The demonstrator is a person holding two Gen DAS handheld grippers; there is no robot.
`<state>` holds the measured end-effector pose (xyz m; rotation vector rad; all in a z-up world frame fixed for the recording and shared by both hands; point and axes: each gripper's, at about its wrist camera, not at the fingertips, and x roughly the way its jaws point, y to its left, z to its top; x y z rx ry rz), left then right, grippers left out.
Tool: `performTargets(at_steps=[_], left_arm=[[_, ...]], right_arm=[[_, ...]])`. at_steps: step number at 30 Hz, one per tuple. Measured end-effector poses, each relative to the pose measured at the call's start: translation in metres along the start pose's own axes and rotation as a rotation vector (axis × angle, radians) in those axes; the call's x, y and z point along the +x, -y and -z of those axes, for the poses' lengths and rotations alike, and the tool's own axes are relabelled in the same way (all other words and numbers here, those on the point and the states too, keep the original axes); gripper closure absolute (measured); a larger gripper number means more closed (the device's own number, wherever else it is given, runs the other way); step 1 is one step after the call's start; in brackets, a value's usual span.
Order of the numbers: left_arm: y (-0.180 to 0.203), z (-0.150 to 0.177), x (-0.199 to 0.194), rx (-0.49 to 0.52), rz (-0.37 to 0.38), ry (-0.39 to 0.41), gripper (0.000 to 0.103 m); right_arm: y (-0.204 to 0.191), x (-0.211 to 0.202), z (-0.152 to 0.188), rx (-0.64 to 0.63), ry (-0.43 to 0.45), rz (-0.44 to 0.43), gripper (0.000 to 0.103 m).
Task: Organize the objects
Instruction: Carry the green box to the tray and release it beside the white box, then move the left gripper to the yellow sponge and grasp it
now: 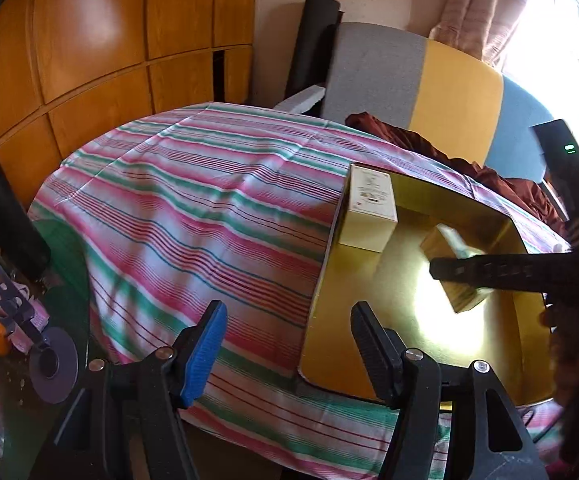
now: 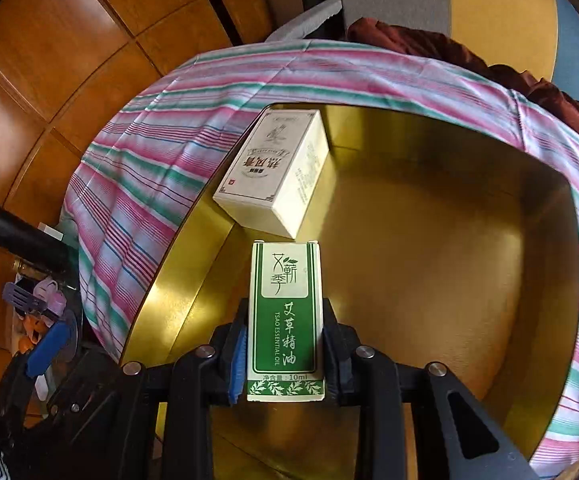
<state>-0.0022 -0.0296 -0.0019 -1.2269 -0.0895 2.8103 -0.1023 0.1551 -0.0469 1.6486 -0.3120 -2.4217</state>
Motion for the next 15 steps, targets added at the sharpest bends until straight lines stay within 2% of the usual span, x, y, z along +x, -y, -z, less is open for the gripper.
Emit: performTargets(at_steps=[3, 5, 8, 12, 15], left_arm=[[-0.009, -0.001, 0.002, -0.019, -0.017, 0.004, 0.038], [-0.014, -0.002, 0.003, -0.034, -0.018, 0.002, 0.037], [-0.016, -0.001, 0.006, -0.037, -0.029, -0.002, 0.036], [-0.013, 0.001, 0.006, -0.030, -0.030, -0.006, 0.036], [-0.007, 0.003, 0.006, -0.016, -0.022, -0.006, 0.036]], right_arm=[[-0.006, 0.013, -0.004, 0.042, -0.016, -0.045, 0.072], [-0.005, 0.015, -0.004, 0.071, -0.024, -0.114, 0.059], [-0.004, 0.010, -0.001, 0.077, -0.011, -0.168, 0.055], [0.001, -0.009, 0.004, 0.044, 0.025, -0.141, 0.055], [0.007, -0.030, 0.013, 0.003, 0.076, -0.080, 0.055]])
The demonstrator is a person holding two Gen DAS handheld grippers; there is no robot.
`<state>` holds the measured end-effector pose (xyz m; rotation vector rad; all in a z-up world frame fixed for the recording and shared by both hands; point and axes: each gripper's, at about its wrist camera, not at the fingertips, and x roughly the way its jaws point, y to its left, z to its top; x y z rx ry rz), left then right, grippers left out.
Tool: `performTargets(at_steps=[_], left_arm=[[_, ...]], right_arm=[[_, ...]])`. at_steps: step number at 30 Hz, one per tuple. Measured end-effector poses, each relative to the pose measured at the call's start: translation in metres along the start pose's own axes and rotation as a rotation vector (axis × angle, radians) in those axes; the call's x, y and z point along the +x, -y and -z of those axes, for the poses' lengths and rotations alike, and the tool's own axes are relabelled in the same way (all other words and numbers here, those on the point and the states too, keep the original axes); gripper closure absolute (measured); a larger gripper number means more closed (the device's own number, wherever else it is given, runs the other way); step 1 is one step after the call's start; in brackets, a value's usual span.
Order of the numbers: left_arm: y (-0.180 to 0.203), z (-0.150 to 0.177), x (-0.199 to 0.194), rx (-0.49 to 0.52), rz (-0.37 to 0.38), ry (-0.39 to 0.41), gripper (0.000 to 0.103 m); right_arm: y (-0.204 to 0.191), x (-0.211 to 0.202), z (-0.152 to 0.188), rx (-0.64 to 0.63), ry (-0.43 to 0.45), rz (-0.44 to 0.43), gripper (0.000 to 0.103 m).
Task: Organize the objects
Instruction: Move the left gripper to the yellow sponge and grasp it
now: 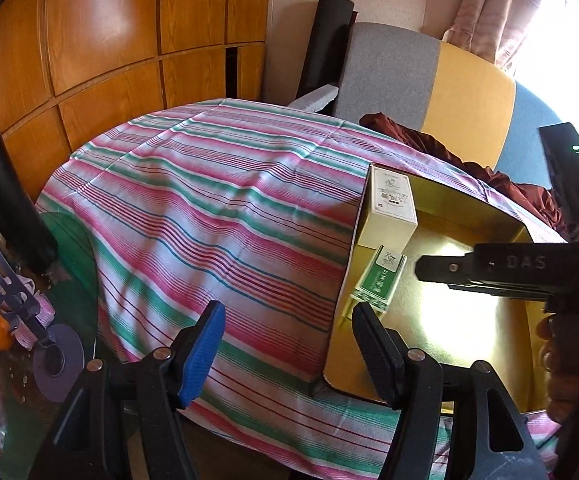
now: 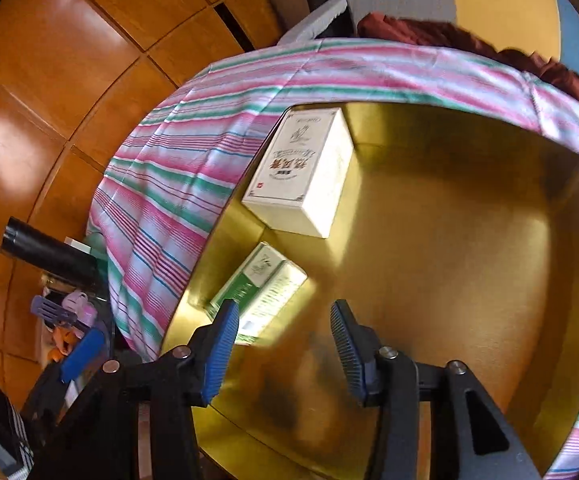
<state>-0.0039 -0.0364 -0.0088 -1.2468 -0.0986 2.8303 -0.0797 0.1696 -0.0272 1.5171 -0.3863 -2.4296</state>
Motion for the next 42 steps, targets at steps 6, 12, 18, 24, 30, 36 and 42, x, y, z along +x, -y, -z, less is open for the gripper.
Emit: performTargets(at_steps=[6, 12, 18, 24, 30, 36, 42], left_arm=[[0.020, 0.002, -0.002, 0.049, 0.031, -0.001, 0.036], [0.054, 0.001, -0.006, 0.127, 0.089, 0.005, 0.036], [0.104, -0.006, -0.019, 0.236, 0.190, 0.038, 0.036], [0.188, 0.001, -0.038, 0.430, 0.390, 0.028, 0.036], [0.281, 0.038, -0.053, 0.672, 0.593, -0.032, 0.036], [0.341, 0.086, -0.042, 0.773, 0.742, -0.233, 0.028], [0.369, 0.104, -0.012, 0.630, 0.747, -0.498, 0.027]], right_arm=[[0.028, -0.045, 0.021, -0.022, 0.102, 0.075, 0.036], [0.083, -0.095, 0.045, 0.055, 0.181, 0.151, 0.022], [0.153, -0.155, 0.072, 0.183, 0.251, 0.282, 0.021], [0.235, -0.223, 0.105, 0.358, 0.284, 0.479, 0.021], [0.295, -0.267, 0.146, 0.559, 0.287, 0.532, 0.020], [0.318, -0.269, 0.179, 0.637, 0.280, 0.508, 0.020], [0.328, -0.273, 0.188, 0.700, 0.360, 0.396, 0.020]])
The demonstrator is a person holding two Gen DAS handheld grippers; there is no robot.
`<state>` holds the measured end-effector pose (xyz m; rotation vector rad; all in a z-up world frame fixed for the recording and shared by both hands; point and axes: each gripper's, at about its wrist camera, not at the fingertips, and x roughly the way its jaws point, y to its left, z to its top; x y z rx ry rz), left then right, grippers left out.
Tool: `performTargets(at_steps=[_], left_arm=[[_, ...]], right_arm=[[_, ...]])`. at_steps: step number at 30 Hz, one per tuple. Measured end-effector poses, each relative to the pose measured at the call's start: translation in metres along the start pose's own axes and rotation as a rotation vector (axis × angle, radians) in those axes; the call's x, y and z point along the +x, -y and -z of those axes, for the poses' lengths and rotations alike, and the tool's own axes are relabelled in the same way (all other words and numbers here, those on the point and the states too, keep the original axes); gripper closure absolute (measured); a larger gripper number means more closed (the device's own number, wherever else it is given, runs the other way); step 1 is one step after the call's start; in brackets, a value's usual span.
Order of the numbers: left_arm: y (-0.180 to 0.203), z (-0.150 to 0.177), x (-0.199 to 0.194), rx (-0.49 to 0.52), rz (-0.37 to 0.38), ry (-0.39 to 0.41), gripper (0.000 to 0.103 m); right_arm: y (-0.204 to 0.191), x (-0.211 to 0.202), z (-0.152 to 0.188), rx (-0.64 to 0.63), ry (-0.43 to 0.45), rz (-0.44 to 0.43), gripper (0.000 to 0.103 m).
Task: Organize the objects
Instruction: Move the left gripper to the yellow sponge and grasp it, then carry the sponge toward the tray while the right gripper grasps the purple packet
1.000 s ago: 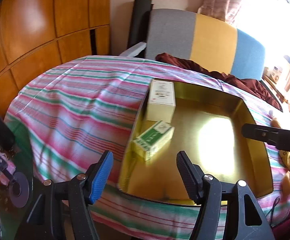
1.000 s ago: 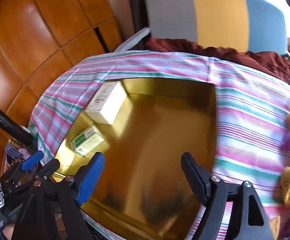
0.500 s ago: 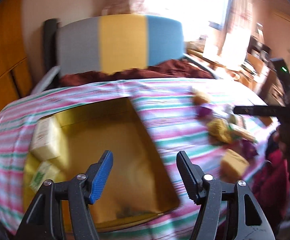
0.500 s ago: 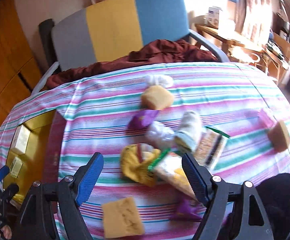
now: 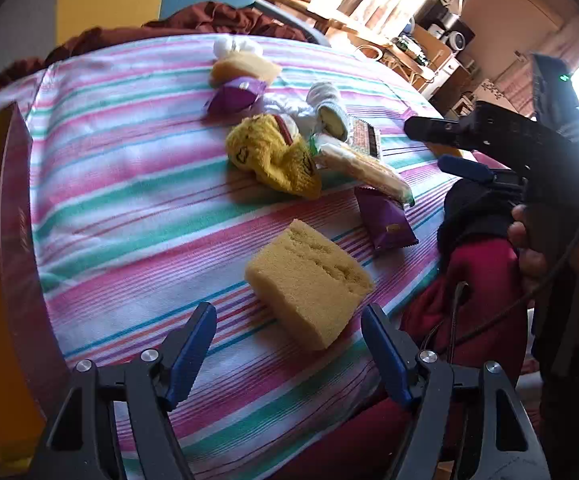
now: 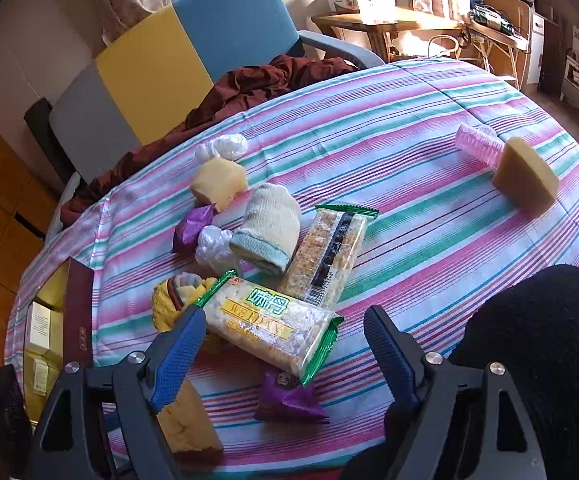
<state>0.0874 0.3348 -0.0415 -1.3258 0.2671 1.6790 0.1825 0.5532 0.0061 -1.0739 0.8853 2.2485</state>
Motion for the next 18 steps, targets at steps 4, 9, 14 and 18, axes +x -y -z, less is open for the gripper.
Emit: performTargets(at_steps=[4, 9, 14, 18], left_arm=[[0.003, -0.009, 0.016, -0.092, 0.019, -0.023, 0.017], [0.013, -0.021, 0.035, -0.131, -0.031, -0.016, 0.012], [0.028, -0.018, 0.040, 0.008, -0.137, 0.035, 0.029], [0.023, -0.007, 0.034, 0.081, -0.118, 0.059, 0.040]], right_arm=[[0.010, -0.002, 0.000, 0.070, 0.012, -0.080, 0.020], [0.008, 0.000, -0.001, 0.070, -0.001, -0.100, 0.020], [0.006, 0.007, -0.002, 0.054, -0.050, -0.107, 0.020], [-0.001, 0.017, -0.002, 0.012, -0.122, -0.078, 0.020]])
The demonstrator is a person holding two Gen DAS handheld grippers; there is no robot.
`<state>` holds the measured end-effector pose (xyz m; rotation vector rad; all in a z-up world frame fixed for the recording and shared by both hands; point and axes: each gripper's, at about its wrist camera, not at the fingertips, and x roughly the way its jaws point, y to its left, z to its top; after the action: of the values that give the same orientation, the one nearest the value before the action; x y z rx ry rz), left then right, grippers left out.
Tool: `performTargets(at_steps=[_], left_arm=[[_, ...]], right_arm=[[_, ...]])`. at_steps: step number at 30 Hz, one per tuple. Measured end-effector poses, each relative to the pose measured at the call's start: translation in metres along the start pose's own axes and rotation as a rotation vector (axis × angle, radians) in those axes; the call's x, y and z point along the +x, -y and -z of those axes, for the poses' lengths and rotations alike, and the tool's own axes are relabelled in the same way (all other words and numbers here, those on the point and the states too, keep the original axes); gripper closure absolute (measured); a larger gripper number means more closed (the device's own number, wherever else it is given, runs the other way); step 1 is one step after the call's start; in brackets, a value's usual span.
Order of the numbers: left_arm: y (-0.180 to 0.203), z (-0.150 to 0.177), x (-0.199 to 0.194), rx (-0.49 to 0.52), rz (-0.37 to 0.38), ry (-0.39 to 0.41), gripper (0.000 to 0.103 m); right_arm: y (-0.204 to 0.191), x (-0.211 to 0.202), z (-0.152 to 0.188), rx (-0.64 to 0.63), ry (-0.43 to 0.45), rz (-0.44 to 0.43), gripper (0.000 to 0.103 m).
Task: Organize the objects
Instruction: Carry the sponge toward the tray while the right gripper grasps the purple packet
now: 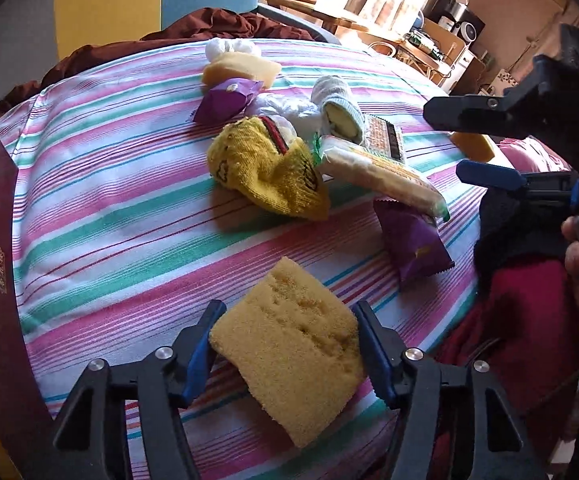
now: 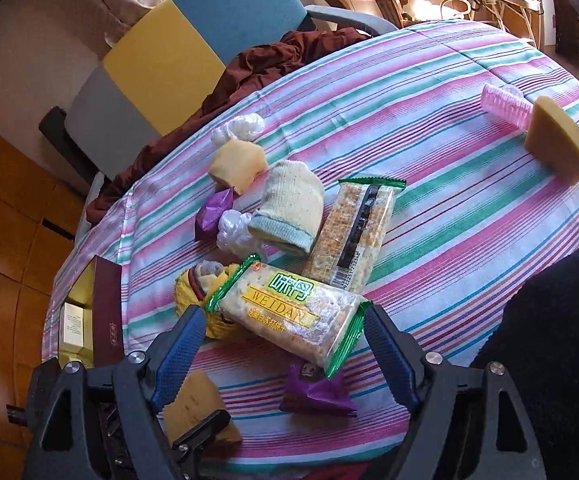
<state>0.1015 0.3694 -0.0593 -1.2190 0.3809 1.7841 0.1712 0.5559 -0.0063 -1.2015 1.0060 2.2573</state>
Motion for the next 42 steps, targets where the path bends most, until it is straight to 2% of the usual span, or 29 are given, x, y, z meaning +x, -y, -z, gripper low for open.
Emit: performTargets(at_steps=[3, 6, 9, 12, 14, 21, 22, 25, 28, 34, 37, 42], left_arm=[[-0.012, 0.007, -0.007, 0.007, 0.002, 0.020, 0.041], [-0.020, 0.009, -0.010, 0.002, 0.001, 0.030, 0.041], [-0.023, 0.011, -0.010, 0.011, 0.005, 0.035, 0.040], [-0.025, 0.013, -0.009, 0.004, 0.015, 0.042, 0.039], [-0.026, 0.015, -0.011, -0.002, 0.030, 0.052, 0.039], [-0.026, 0.018, -0.012, -0.016, 0.040, 0.075, 0.039], [-0.025, 0.018, -0.013, -0.010, 0.036, 0.081, 0.039], [-0.023, 0.020, -0.012, 0.009, 0.026, 0.092, 0.041], [-0.024, 0.021, -0.014, 0.012, 0.022, 0.091, 0.043], [-0.032, 0.029, -0.023, 0.013, 0.014, 0.091, 0.045], [-0.034, 0.034, -0.029, 0.019, 0.001, 0.099, 0.045], [-0.039, 0.042, -0.048, 0.022, -0.011, 0.138, 0.046]], right_arm=[[-0.008, 0.010, 0.002, -0.048, -0.075, 0.081, 0.021], [-0.016, 0.020, 0.007, -0.101, -0.148, 0.194, 0.026], [-0.020, 0.030, 0.011, -0.130, -0.219, 0.259, 0.034], [-0.022, 0.040, 0.013, -0.163, -0.275, 0.283, 0.045], [-0.021, 0.048, 0.013, -0.176, -0.316, 0.289, 0.059], [-0.028, 0.068, 0.017, -0.259, -0.399, 0.322, 0.068], [-0.030, 0.068, 0.019, -0.278, -0.401, 0.312, 0.069], [-0.029, 0.063, 0.024, -0.295, -0.405, 0.207, 0.070], [-0.033, 0.060, 0.028, -0.315, -0.403, 0.154, 0.070], [-0.067, 0.066, 0.035, -0.348, -0.383, 0.114, 0.070], [-0.088, 0.081, 0.039, -0.383, -0.388, 0.112, 0.070], [-0.099, 0.089, 0.040, -0.428, -0.363, 0.133, 0.070]])
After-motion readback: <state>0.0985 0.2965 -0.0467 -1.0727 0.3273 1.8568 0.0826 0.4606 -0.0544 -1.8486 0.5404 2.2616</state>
